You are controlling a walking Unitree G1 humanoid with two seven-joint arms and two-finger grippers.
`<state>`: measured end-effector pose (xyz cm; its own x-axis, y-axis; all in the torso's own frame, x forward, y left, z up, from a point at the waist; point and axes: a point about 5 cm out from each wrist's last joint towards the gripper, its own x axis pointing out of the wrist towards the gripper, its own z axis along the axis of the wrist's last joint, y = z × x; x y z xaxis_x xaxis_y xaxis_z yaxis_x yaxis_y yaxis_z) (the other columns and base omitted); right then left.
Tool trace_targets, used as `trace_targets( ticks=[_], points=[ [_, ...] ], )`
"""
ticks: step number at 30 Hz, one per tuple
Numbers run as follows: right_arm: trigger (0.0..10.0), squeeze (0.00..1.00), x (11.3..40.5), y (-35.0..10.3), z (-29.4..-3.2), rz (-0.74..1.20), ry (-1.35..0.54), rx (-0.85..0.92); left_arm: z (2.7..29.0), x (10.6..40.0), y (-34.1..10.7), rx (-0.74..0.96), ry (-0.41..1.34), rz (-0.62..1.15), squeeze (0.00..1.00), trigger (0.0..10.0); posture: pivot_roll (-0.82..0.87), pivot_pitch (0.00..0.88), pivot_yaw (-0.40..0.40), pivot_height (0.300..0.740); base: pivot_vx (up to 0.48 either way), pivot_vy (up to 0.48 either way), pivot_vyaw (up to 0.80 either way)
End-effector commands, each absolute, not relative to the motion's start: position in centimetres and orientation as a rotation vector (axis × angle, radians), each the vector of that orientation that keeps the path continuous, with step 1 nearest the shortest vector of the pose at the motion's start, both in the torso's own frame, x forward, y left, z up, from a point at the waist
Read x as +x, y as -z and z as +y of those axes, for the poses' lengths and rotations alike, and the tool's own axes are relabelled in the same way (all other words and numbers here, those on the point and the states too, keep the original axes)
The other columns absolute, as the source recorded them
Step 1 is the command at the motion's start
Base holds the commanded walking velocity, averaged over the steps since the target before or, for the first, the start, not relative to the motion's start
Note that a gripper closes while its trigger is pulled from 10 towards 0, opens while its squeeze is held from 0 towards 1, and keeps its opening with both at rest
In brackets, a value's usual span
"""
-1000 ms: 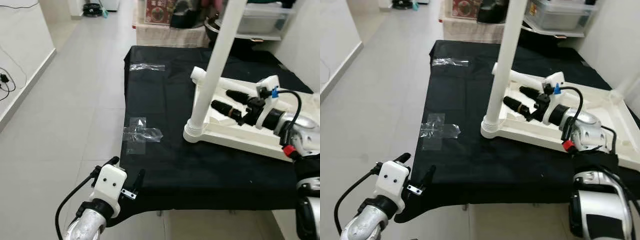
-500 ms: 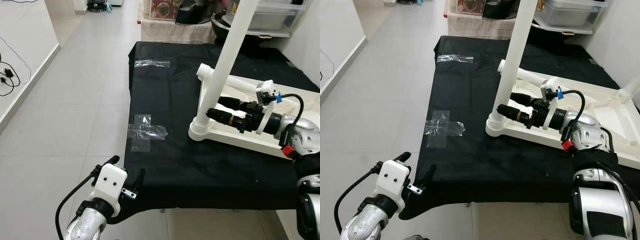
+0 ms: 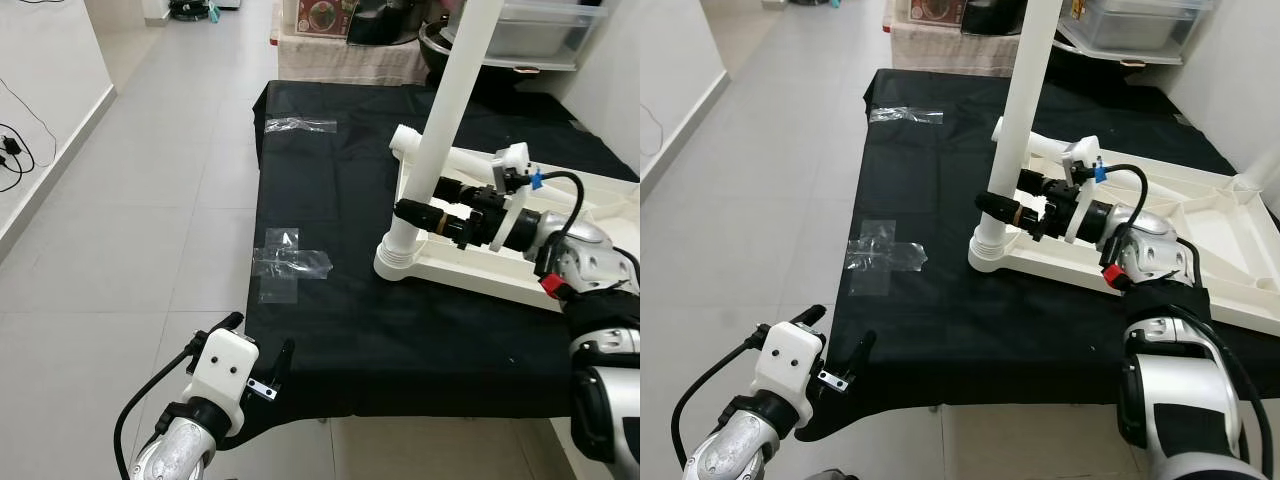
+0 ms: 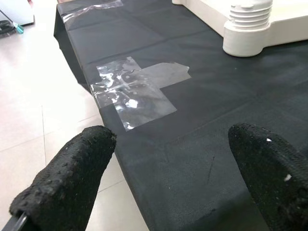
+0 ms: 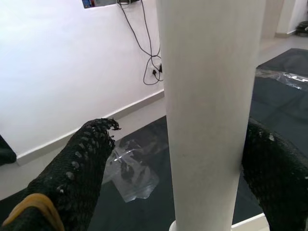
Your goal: Building children table
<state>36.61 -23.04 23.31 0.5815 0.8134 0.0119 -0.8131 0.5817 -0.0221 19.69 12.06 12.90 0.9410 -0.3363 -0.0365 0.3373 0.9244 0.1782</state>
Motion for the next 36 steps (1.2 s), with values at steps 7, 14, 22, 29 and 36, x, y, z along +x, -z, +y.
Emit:
trace_targets(
  ticks=[7, 14, 22, 29, 36],
  points=[
    [10.0, 0.0, 37.3, -22.7, -21.2, -0.007, -0.963, -0.028, 11.9, 19.5, -12.9, 0.195, 0.358, 0.013, 0.0, 10.0, 0.15, 0.161, -0.105, 0.74, 0.0, 0.0, 0.0],
    [10.0, 0.0, 38.3, -23.0, -19.5, -0.04, -0.93, -0.019, 11.8, 19.5, -12.9, 0.195, 0.362, 0.012, 0.0, 10.0, 0.15, 0.163, -0.106, 0.74, 0.0, 0.0, 0.0],
    [10.0, 0.0, 38.9, -23.5, -18.4, -0.057, -0.906, -0.024, 11.7, 19.4, -12.9, 0.195, 0.36, 0.013, 0.0, 10.0, 0.15, 0.167, -0.109, 0.74, 0.0, 0.0, 0.0],
    [10.0, 0.0, 39.5, -24.1, -18.2, -0.075, -0.842, -0.027, 11.7, 19.4, -12.9, 0.197, 0.361, 0.016, 0.0, 10.0, 0.16, 0.171, -0.108, 0.74, 0.0, 0.0, 0.0],
    [10.0, 0.0, 39.6, -24.4, -18.5, -0.095, -0.821, -0.021, 11.7, 19.3, -12.9, 0.198, 0.363, 0.02, 0.0, 10.0, 0.15, 0.166, -0.105, 0.74, 0.0, 0.0, 0.0]
  ],
)
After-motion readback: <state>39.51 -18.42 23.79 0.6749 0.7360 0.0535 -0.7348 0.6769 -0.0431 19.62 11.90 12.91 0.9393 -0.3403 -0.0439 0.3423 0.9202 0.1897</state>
